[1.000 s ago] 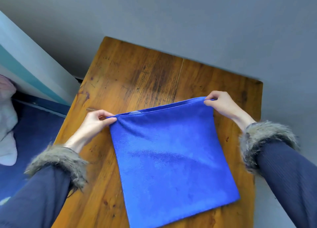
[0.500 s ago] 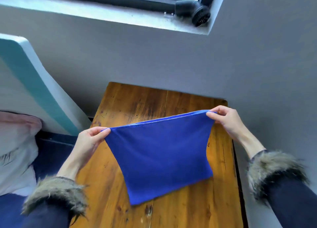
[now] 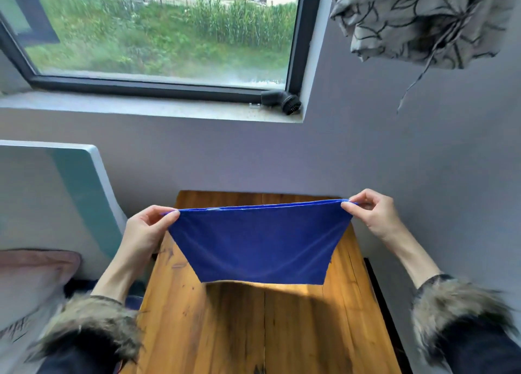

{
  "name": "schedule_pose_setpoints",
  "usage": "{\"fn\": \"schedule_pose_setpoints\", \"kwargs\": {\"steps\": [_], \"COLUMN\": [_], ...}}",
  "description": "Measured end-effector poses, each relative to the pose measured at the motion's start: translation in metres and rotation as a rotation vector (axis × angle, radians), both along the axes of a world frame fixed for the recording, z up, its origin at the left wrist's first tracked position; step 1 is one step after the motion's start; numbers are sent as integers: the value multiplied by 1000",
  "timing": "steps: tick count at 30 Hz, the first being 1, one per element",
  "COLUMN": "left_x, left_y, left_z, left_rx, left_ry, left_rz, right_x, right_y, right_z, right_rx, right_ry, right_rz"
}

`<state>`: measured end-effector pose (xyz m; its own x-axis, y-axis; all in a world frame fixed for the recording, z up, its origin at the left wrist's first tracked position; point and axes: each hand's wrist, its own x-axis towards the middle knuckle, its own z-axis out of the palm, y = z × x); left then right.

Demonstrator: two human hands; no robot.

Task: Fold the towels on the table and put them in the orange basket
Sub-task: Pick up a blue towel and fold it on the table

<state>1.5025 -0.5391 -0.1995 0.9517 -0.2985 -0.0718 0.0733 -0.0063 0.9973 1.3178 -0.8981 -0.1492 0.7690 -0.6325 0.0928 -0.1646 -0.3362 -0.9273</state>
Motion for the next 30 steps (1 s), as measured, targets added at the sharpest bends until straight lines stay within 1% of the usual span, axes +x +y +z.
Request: {"fn": "schedule_pose_setpoints", "kwargs": {"steps": [3, 6, 10, 16, 21, 23, 27, 30], "left_x": [0, -2, -3, -6, -7, -5, 1, 9], "left_y": [-1, -4, -6, -4, -1, 0, -3, -9], "left_z": [10, 22, 34, 39, 40, 42, 47, 49], "left_rx": [20, 68, 137, 202, 243, 260, 369, 504], "left_ry": [-54, -148, -237, -263, -281, -293, -364, -465], "left_rz": [35, 68, 72, 44, 48, 52, 44, 22], "right_x": [0, -3, -3, -1, 1, 4, 10, 16], "right_y": [0, -1, -6, -11, -15, -16, -17, -21], "right_z": [11, 21, 26, 21, 20, 21, 22, 23], "right_rx": [0, 4, -49, -133, -276, -294, -250, -298], "right_ry": [-11, -8, 32, 81, 139, 144, 112, 140], "right_rz": [-11, 2, 21, -17, 35, 44, -2, 22]}}
